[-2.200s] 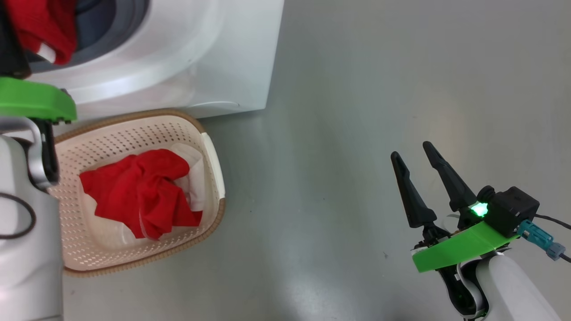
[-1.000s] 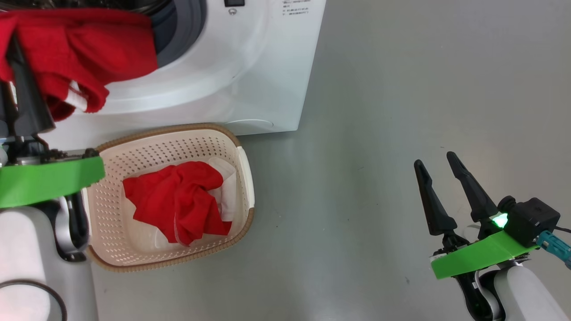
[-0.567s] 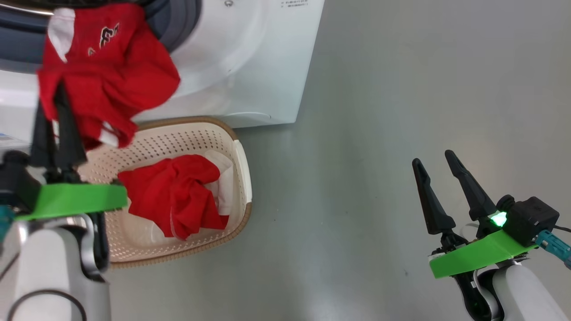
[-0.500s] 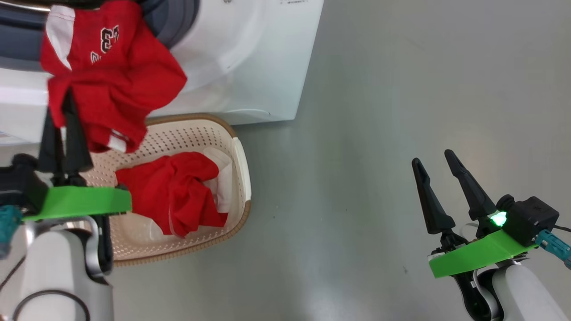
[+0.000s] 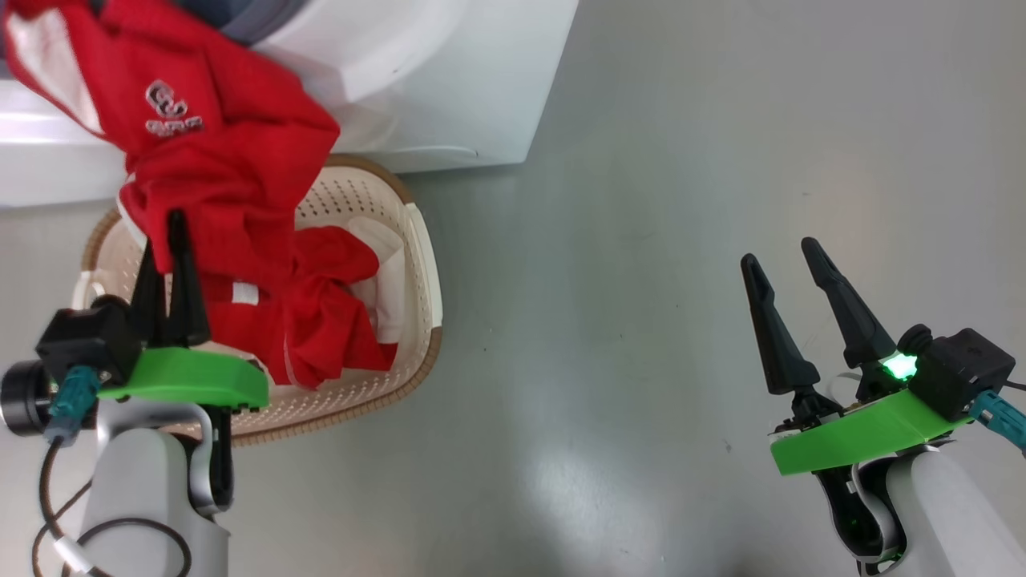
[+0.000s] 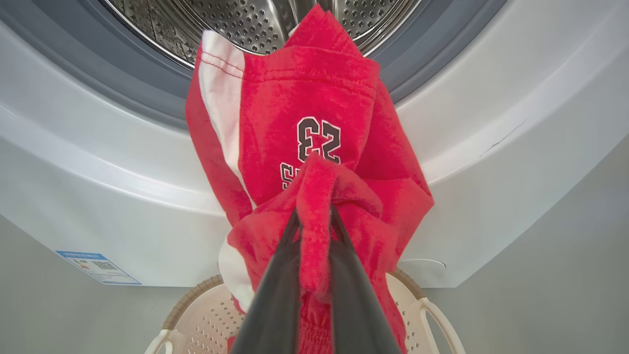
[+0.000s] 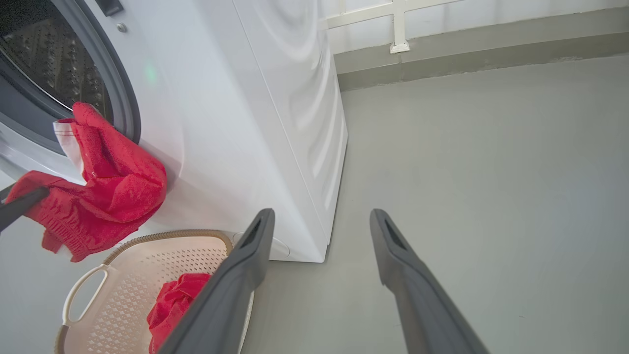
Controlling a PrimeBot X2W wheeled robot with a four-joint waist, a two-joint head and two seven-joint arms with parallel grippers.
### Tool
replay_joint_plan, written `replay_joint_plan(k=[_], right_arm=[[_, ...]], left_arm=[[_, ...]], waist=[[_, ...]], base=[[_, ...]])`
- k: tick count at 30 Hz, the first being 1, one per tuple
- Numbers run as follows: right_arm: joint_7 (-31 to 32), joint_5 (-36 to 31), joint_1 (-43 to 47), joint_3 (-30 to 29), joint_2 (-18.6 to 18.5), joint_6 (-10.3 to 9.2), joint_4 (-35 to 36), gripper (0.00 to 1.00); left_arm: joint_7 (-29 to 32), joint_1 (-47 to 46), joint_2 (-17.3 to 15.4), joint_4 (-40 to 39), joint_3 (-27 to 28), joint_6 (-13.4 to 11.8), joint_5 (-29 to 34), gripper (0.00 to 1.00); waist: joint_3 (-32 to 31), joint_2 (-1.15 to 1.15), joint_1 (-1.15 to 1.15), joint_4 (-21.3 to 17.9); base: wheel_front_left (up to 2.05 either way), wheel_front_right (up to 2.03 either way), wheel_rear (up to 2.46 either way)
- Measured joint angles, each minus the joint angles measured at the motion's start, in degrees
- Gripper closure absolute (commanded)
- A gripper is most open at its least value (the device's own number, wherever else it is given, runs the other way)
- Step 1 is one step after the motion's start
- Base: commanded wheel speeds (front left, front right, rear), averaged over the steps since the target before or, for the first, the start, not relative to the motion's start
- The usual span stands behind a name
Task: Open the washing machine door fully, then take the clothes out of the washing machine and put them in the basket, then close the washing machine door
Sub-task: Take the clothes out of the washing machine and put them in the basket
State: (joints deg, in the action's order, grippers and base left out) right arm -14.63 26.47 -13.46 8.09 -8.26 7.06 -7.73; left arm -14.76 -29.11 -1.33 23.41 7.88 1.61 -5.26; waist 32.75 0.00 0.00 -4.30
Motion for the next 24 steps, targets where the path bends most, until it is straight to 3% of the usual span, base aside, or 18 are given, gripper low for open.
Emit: replay_joint_plan(k=[24], right_arm=[[0.0, -0.26, -4.55, 0.14, 0.12, 0.0, 1.67, 0.0]], left_arm=[[0.05, -8.49, 0.01, 17.1, -0.01, -0.66, -0.37, 1.0]], waist=[[11.0, 0.0, 0.0, -0.85]], base=[[0.0, 0.0, 0.0]])
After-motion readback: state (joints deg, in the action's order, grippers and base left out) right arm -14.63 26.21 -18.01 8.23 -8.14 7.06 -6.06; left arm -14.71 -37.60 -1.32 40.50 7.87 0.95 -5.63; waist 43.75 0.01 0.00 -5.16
